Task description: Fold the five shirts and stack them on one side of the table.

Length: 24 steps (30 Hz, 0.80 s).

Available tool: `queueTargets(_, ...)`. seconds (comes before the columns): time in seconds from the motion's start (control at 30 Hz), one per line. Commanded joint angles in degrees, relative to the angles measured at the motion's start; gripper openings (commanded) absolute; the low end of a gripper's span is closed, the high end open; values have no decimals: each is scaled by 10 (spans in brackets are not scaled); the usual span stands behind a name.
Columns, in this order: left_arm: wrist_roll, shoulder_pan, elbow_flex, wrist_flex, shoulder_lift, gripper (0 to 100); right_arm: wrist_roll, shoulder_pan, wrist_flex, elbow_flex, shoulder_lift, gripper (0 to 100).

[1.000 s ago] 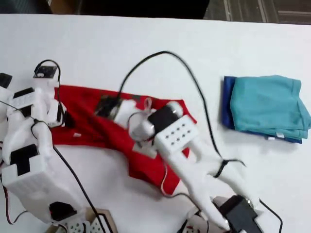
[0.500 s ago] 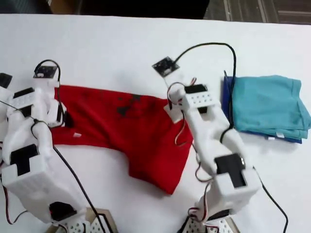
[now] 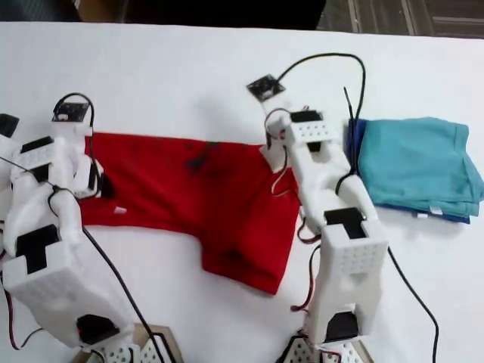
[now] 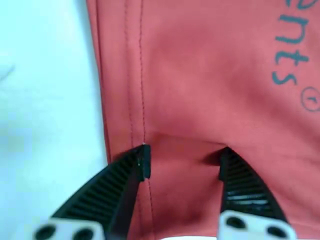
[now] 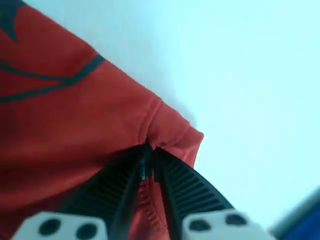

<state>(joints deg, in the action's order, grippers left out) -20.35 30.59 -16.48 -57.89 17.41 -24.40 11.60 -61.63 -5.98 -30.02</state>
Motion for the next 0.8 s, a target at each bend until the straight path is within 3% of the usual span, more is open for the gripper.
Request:
queueTargets(0.0,4,-2,7,4,4,238,4,-22,-55,-58,25,20)
queueTargets(0.33,3,-2,7,5,4,238,-78,86,-240,-76,224,22)
queueTargets(0.47,3,-2,7,5,4,238,-92,130,-289,-29,265,111)
queueTargets(0.57,3,-2,7,5,4,238,-92,141,-283,18,297,176)
queueTargets(0.77,3,-2,7,5,4,238,-92,106,-199,92,329,159)
